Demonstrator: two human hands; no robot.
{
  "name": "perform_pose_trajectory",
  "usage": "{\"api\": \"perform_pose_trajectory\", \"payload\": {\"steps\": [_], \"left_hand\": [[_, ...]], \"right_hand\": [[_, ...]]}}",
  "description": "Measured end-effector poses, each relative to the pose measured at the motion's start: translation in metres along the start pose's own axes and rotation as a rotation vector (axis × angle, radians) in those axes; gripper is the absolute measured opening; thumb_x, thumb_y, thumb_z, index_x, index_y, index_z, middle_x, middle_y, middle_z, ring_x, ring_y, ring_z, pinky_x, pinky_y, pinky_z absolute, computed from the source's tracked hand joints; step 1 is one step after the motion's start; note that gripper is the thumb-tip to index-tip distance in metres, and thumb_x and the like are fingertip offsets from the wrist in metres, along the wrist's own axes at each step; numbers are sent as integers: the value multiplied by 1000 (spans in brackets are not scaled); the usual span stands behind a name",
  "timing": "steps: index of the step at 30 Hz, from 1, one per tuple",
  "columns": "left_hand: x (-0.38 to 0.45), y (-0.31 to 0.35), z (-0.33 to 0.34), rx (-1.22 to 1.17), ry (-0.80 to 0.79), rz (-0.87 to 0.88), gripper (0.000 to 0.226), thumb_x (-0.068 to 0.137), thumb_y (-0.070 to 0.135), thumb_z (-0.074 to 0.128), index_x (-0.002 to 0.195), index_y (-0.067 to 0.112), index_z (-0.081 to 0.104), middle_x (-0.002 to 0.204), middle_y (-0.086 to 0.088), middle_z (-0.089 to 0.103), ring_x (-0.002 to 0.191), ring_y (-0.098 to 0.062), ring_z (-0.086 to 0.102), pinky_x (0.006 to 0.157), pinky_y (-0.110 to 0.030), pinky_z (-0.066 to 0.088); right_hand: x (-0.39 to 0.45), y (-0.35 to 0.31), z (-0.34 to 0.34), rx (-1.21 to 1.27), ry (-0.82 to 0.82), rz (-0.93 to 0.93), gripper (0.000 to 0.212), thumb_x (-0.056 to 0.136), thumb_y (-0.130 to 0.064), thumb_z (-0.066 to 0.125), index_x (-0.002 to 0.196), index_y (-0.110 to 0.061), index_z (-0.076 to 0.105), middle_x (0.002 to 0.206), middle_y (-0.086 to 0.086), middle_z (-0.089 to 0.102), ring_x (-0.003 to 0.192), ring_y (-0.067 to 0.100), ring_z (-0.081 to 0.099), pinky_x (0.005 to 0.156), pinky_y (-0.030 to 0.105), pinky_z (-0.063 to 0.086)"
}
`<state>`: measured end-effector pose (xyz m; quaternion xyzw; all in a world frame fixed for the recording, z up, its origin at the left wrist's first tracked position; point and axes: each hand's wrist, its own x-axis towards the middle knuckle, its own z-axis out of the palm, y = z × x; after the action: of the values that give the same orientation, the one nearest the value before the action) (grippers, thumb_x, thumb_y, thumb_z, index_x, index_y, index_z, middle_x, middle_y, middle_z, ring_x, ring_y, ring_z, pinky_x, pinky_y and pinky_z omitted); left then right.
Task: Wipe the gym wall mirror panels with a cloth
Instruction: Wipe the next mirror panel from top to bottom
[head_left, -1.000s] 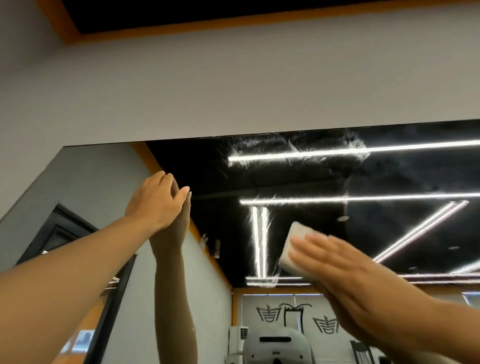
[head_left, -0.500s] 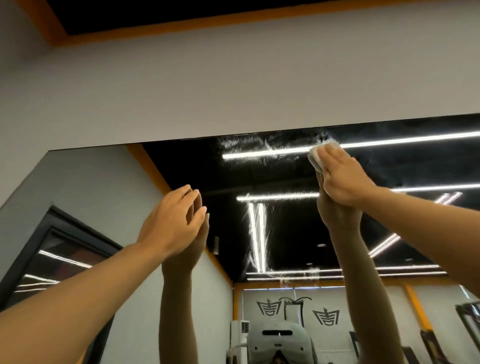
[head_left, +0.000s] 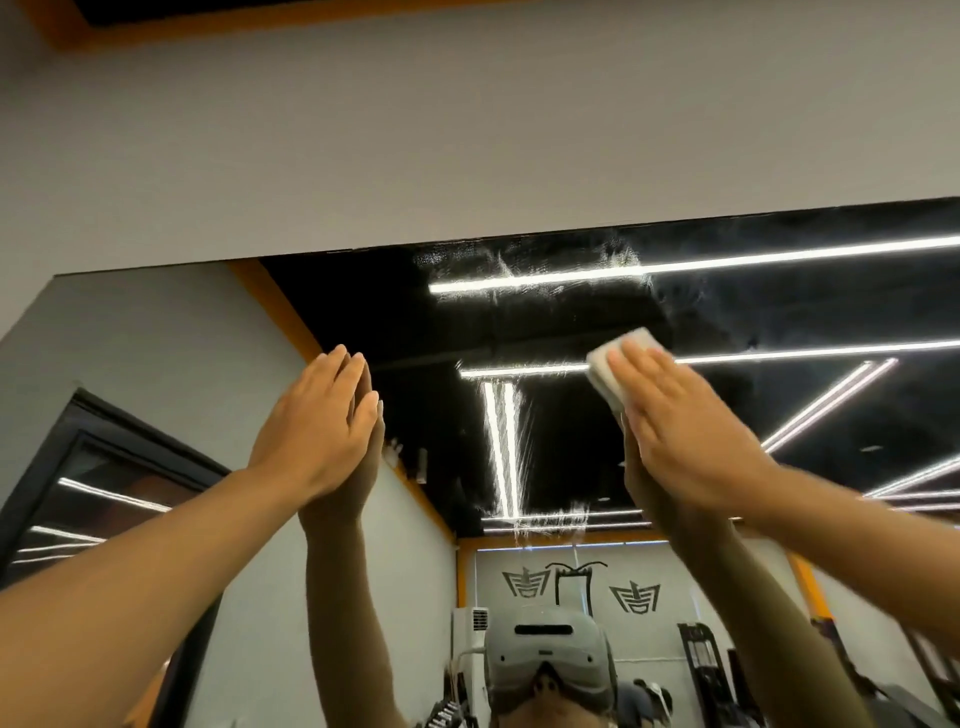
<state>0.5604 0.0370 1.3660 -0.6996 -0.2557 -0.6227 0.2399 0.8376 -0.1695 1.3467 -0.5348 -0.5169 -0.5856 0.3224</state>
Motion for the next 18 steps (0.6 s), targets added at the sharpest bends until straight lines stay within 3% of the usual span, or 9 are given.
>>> {"api": "perform_pose_trajectory", "payload": {"steps": [3, 5, 7, 9, 11, 14, 16, 18], "left_hand": [[-2, 4, 0, 32, 8, -20, 56, 105, 39, 30, 156, 17, 22, 165, -4, 17, 152, -23, 13, 120, -36, 16], [-3, 8, -2, 29, 24, -37, 55, 105, 37, 32, 155, 16, 26, 163, -6, 22, 150, -25, 19, 119, -38, 21], [-4, 12, -4, 4, 27, -53, 54, 106, 36, 33, 155, 14, 28, 163, -7, 23, 150, -27, 21, 119, -41, 23], [-5, 13, -6, -30, 20, -59, 53, 106, 34, 35, 154, 13, 29, 163, -8, 23, 150, -28, 19, 119, -43, 22], [-6, 14, -8, -51, -3, -57, 54, 106, 34, 36, 155, 14, 28, 164, -7, 21, 151, -28, 17, 120, -45, 21], [-8, 12, -13, -58, -56, -43, 56, 105, 35, 37, 156, 15, 23, 165, -4, 14, 152, -27, 12, 120, -46, 19], [-8, 12, -17, -52, -93, -36, 58, 105, 37, 37, 157, 16, 20, 166, -3, 11, 152, -27, 9, 120, -46, 18], [-9, 11, -20, -43, -129, -29, 61, 105, 38, 38, 158, 16, 18, 166, -3, 8, 153, -26, 6, 121, -46, 16]], "right_hand": [[53, 15, -10, -33, 8, 86, 70, 88, -35, 19, 154, -12, 26, 161, 8, 23, 149, 29, 17, 120, 43, 17], [56, 10, -13, -39, 43, 83, 65, 86, -29, 24, 146, -9, 36, 153, 13, 34, 140, 34, 30, 111, 44, 24], [25, -2, -8, 16, 42, 3, 61, 91, -27, 26, 149, -12, 37, 155, 9, 34, 144, 27, 26, 116, 34, 16], [-30, -17, 0, 64, 3, -108, 55, 98, -27, 26, 153, -23, 29, 160, -4, 25, 149, 8, 11, 120, 20, 0], [-92, -27, 6, 34, -65, -237, 54, 100, -25, 30, 154, -26, 30, 161, -7, 22, 151, 7, 8, 121, 22, 0], [-147, -26, 6, -118, -182, -435, 58, 99, -25, 34, 156, -27, 25, 163, -4, 22, 151, 14, 15, 119, 32, 13], [-148, -19, -2, -144, -253, -510, 56, 101, -28, 31, 157, -30, 23, 163, -6, 21, 151, 13, 14, 119, 31, 14], [-128, -10, -9, -123, -274, -502, 52, 104, -32, 27, 156, -30, 26, 163, -6, 22, 151, 9, 11, 121, 27, 5]]}}
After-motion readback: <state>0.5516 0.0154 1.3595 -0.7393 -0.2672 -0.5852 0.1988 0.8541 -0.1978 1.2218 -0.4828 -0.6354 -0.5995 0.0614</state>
